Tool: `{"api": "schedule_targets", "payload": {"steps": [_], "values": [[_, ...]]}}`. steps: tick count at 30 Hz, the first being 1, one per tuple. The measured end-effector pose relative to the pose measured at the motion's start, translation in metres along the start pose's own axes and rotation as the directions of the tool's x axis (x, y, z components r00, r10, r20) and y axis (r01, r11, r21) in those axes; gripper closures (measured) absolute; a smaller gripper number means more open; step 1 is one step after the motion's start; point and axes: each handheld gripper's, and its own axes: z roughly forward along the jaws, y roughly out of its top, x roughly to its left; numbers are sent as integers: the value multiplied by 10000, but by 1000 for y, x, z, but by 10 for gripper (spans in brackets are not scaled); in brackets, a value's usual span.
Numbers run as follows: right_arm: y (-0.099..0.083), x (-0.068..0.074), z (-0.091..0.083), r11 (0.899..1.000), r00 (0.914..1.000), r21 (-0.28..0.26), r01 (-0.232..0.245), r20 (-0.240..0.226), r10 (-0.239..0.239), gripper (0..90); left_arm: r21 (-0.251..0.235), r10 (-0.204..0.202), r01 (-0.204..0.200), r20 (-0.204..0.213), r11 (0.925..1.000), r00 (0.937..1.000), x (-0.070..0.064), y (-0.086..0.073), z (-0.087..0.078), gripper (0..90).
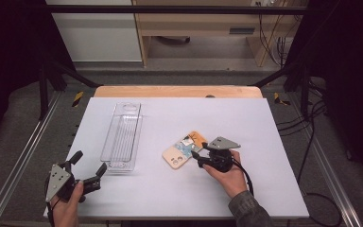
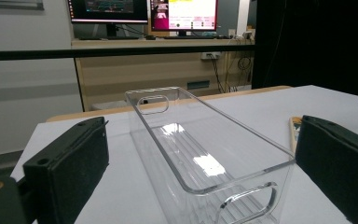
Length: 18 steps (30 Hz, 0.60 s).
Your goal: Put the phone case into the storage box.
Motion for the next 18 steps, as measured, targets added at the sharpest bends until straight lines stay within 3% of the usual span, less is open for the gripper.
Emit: {"api": "schedule_targets", "payload": {"steps": [1, 2, 4, 6, 8, 13, 18], "values": [[0, -4, -8, 9996, 9998, -284, -89, 171, 94, 302, -8, 7, -7, 11, 10000, 10000, -1, 1, 0, 23], [0, -4, -8, 9996, 9998, -284, -89, 171, 94, 302, -25, 9, -9, 14, 10000, 10000, -1, 1, -1, 23], [0, -10, -21, 9970, 9991, -732, -243, 340, 268, 193, -29, 55, -55, 53, 10000, 10000, -2, 3, -1, 21], [0, -11, -24, 9960, 9989, -855, -271, 349, 302, 165, 6, 107, -107, 93, 9999, 9999, -3, 4, -1, 17], [-2, -19, -39, 9909, 9986, -1318, -281, 405, 337, 104, 237, 200, -205, 220, 9995, 9996, -5, 6, -1, 12], [-6, -29, -56, 9841, 9979, -1739, -354, 479, 444, 78, 230, 123, -129, 277, 9997, 9995, -7, 10, -4, 11], [-14, -46, -81, 9781, 9941, -2078, -69, 1048, 293, 80, 286, 286, -294, 278, 9992, 9992, -12, 15, -3, 10]]}}
